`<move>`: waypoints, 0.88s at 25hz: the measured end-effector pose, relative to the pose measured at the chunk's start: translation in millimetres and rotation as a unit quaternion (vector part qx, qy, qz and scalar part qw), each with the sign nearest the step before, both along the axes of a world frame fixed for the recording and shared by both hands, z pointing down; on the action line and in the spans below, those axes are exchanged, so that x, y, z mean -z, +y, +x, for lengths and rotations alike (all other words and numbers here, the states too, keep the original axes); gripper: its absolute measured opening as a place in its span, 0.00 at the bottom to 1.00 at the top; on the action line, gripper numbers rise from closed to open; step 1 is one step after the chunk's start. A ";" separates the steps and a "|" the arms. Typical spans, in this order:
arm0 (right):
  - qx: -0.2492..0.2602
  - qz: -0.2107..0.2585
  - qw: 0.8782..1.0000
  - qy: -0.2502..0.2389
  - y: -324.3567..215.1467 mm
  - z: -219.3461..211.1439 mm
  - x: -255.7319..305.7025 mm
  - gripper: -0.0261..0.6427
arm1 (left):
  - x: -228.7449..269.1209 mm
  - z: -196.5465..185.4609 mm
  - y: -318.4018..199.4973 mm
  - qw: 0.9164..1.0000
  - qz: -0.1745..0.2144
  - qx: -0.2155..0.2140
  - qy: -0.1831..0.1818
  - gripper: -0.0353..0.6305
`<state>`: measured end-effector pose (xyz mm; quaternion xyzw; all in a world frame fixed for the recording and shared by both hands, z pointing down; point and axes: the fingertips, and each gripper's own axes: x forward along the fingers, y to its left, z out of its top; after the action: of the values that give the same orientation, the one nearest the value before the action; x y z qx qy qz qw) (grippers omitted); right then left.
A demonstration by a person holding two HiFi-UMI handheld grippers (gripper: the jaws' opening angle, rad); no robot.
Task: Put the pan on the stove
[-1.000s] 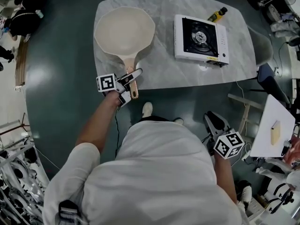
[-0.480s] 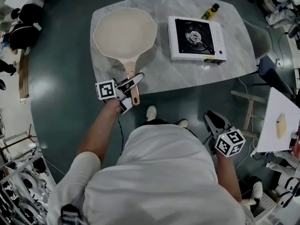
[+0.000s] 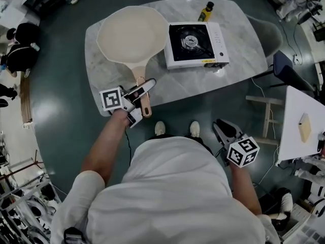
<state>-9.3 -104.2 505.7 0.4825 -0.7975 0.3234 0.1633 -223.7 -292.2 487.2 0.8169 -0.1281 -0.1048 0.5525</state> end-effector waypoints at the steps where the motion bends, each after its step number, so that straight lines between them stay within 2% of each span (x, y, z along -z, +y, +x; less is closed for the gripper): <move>1: 0.000 0.003 1.000 -0.002 -0.8 6.6 0.8 0.17 | 5.2 10.8 0.4 1.000 0.002 -0.004 0.004 0.22; 11: -0.001 0.017 1.000 -0.012 -2.2 93.1 7.2 0.17 | 33.1 128.5 14.2 0.999 -0.003 -0.022 0.024 0.22; 19: 0.005 0.013 1.000 -0.019 -2.9 162.7 -0.5 0.17 | 31.0 212.2 14.4 0.999 -0.013 -0.024 0.039 0.22; 22: 0.010 0.011 1.000 -0.019 -3.7 181.4 -3.7 0.17 | 22.6 231.1 9.6 0.999 -0.019 -0.018 0.037 0.22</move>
<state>172.2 -107.9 509.4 0.4703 -0.8086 0.3220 0.1461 7.4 -282.6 464.6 0.8039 -0.0951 -0.1229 0.5741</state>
